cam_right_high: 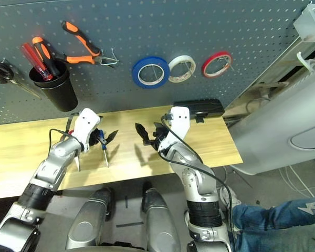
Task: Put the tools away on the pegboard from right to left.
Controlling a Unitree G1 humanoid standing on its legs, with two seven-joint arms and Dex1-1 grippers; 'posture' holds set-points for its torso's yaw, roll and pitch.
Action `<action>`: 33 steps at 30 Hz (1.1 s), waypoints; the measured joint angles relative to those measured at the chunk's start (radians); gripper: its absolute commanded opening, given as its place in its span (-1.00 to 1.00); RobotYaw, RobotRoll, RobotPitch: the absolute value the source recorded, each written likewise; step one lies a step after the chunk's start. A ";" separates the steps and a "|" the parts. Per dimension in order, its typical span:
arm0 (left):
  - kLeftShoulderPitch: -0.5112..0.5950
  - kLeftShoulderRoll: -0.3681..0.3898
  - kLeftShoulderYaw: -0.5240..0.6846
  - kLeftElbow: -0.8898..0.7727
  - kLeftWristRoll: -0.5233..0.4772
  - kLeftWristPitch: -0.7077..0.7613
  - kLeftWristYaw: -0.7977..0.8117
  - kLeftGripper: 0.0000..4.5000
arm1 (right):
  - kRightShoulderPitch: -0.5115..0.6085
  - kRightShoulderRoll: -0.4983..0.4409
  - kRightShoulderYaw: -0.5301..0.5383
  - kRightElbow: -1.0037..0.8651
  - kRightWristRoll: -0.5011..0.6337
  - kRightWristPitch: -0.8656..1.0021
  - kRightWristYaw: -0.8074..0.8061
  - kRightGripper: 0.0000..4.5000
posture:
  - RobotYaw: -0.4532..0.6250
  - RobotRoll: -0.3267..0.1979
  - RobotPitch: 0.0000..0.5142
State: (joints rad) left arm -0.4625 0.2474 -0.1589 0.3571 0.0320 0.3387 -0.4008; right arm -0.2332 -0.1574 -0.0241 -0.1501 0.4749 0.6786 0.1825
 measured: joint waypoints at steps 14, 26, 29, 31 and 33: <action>-0.063 -0.082 0.032 0.184 0.001 0.199 0.078 1.00 | 0.024 0.024 -0.002 -0.024 -0.021 -0.006 0.000 0.98 | 0.11 0.25 0.17; -0.064 -0.115 0.078 0.211 -0.005 0.250 0.137 0.14 | 0.022 -0.067 0.098 -0.019 -0.080 -0.013 0.131 1.00 | 0.11 0.25 0.14; -0.064 -0.119 0.082 0.219 -0.005 0.239 0.145 -0.33 | 0.004 -0.084 0.125 0.011 -0.105 -0.031 0.168 1.00 | 0.11 0.25 0.12; -0.061 -0.128 0.086 0.220 -0.006 0.232 0.149 -0.62 | -0.021 -0.090 0.137 0.029 -0.123 -0.044 0.190 1.00 | 0.12 0.25 0.09; -0.057 -0.141 0.097 0.220 -0.014 0.225 0.153 -0.77 | -0.051 -0.098 0.142 0.049 -0.132 -0.050 0.210 1.00 | 0.13 0.25 0.06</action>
State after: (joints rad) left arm -0.5197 0.1061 -0.0618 0.5774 0.0180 0.5641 -0.2476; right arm -0.2845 -0.2553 0.1180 -0.1014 0.3430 0.6284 0.3920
